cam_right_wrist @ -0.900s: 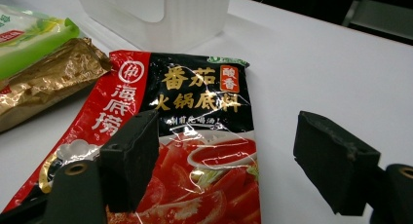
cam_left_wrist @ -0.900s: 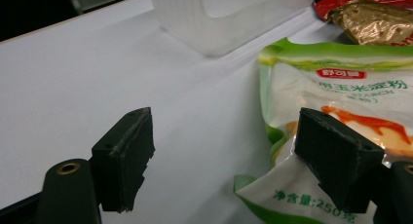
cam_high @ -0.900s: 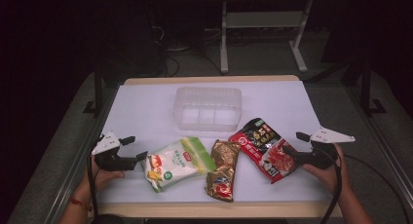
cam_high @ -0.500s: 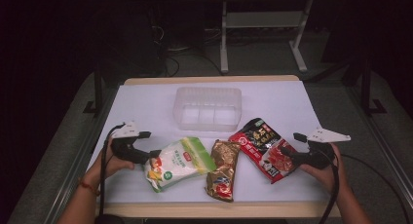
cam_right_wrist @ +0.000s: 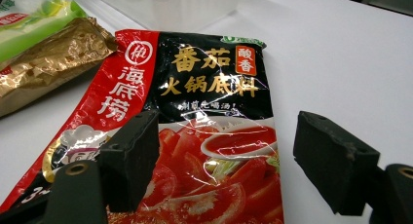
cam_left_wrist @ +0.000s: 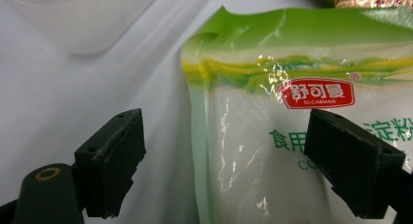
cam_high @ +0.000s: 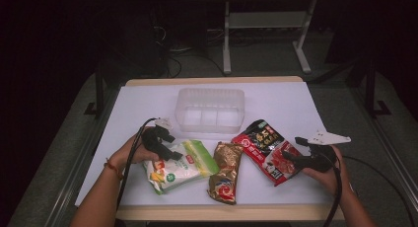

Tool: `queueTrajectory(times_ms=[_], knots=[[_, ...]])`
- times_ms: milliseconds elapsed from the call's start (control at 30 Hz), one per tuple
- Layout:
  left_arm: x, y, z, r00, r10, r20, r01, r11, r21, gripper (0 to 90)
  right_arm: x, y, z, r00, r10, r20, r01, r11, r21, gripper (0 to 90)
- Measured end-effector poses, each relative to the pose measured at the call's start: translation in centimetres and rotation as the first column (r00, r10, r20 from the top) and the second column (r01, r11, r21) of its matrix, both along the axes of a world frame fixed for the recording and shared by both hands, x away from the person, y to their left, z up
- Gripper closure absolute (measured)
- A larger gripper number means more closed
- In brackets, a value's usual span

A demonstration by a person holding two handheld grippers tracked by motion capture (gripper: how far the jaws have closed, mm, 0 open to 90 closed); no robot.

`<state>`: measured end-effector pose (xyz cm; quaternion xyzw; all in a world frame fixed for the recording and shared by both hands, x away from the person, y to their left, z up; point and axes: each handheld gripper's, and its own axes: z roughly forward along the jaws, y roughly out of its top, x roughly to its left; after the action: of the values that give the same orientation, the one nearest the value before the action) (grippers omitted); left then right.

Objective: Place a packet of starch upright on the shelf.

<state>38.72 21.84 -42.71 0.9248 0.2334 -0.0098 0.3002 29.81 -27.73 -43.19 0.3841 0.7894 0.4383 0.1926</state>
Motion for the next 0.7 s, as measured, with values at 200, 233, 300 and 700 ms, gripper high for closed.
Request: queueTrajectory(times_ms=[200, 233, 300, 700], knots=[[0.0, -1.9, 0.4, 0.9901, -0.094, -0.104, 0.099, 0.9938, 0.049, 24.5, 0.1, 0.0, -0.1, 0.9999, 0.007, -0.016, -0.007, 1.0, 0.005, 24.4], [0.1, -2.1, 0.3, 0.9868, -0.093, -0.133, 0.1, 0.9936, 0.051, 24.4, 0.2, 0.0, -0.2, 0.9998, 0.008, -0.019, -0.008, 1.0, 0.004, 24.4], [0.2, -2.5, 0.2, 0.9782, -0.114, -0.173, 0.125, 0.9907, 0.053, 25.0, 0.3, 0.0, -0.3, 0.9995, 0.01, -0.03, -0.01, 1.0, 0.008, 24.4], [-0.9, -3.5, 0.3, 0.9772, -0.131, -0.167, 0.145, 0.9866, 0.075, 58.8, 0.4, -0.3, -0.3, 0.9987, 0.013, -0.05, -0.012, 1.0, 0.013, 24.5]])
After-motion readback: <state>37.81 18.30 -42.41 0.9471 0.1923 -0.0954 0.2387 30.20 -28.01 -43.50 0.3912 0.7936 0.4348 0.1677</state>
